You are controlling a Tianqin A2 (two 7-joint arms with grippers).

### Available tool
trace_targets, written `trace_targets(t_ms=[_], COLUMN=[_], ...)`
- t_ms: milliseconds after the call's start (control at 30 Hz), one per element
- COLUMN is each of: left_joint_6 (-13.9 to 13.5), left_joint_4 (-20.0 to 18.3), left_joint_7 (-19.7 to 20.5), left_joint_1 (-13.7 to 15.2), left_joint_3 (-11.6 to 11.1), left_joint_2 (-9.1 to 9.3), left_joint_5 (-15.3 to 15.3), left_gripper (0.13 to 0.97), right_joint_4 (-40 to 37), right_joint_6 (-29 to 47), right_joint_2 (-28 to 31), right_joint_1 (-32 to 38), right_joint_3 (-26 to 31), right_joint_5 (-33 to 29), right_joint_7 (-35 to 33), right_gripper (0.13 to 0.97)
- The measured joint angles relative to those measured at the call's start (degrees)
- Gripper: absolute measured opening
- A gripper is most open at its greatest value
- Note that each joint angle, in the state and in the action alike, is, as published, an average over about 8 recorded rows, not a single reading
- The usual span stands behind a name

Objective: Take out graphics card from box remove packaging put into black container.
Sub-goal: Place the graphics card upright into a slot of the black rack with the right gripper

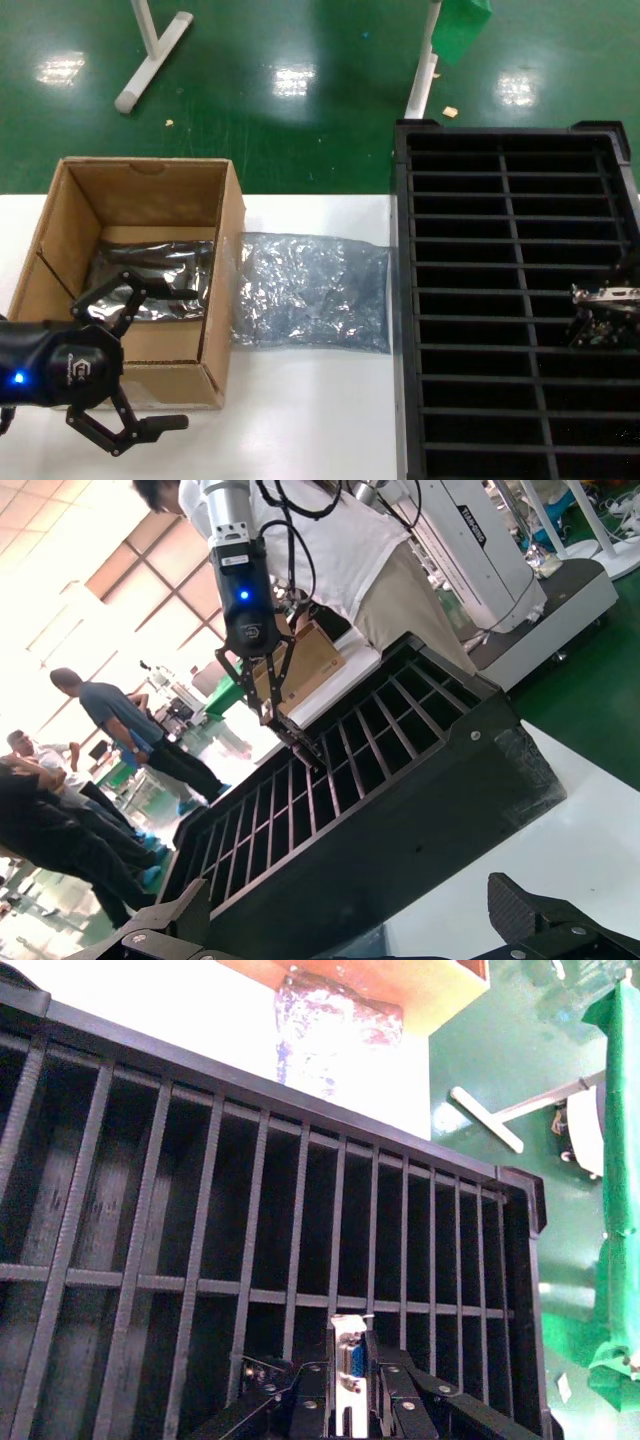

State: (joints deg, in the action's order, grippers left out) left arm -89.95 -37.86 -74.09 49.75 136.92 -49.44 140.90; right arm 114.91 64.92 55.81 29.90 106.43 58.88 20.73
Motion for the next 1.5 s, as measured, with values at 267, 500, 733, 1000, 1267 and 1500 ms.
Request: trace_targets(t_ms=[267, 500, 733, 1000, 1267, 1500], left_joint_6=[0.0, 0.0, 0.0, 0.0, 0.0, 0.0], left_joint_4=[0.0, 0.0, 0.0, 0.0, 0.0, 0.0], left_joint_7=[0.0, 0.0, 0.0, 0.0, 0.0, 0.0], left_joint_1=[0.0, 0.0, 0.0, 0.0, 0.0, 0.0], left_joint_3=[0.0, 0.0, 0.0, 0.0, 0.0, 0.0], left_joint_2=[0.0, 0.0, 0.0, 0.0, 0.0, 0.0], left_joint_5=[0.0, 0.0, 0.0, 0.0, 0.0, 0.0], left_gripper=[0.966, 0.966, 0.966, 0.966, 0.966, 0.966], right_joint_4=[-1.49, -1.64, -1.66, -2.06, -2.19, -1.75], right_joint_6=[0.18, -0.51, -1.74, -3.81, -4.7, -5.23], right_joint_2=[-1.79, -2.45, -3.01, -3.83, -4.11, -3.93], right_joint_1=[0.5, -0.93, -2.89, -4.39, -5.3, -6.21], right_joint_3=[1.0, 0.96, 0.67, 0.06, -0.54, -1.59], right_joint_5=[-0.25, -0.38, -0.69, -1.53, -1.84, -1.79], right_joint_7=[-1.16, -1.34, -1.49, -2.42, -2.92, -2.63], right_gripper=[0.194, 0.194, 0.194, 0.199, 0.222, 0.297])
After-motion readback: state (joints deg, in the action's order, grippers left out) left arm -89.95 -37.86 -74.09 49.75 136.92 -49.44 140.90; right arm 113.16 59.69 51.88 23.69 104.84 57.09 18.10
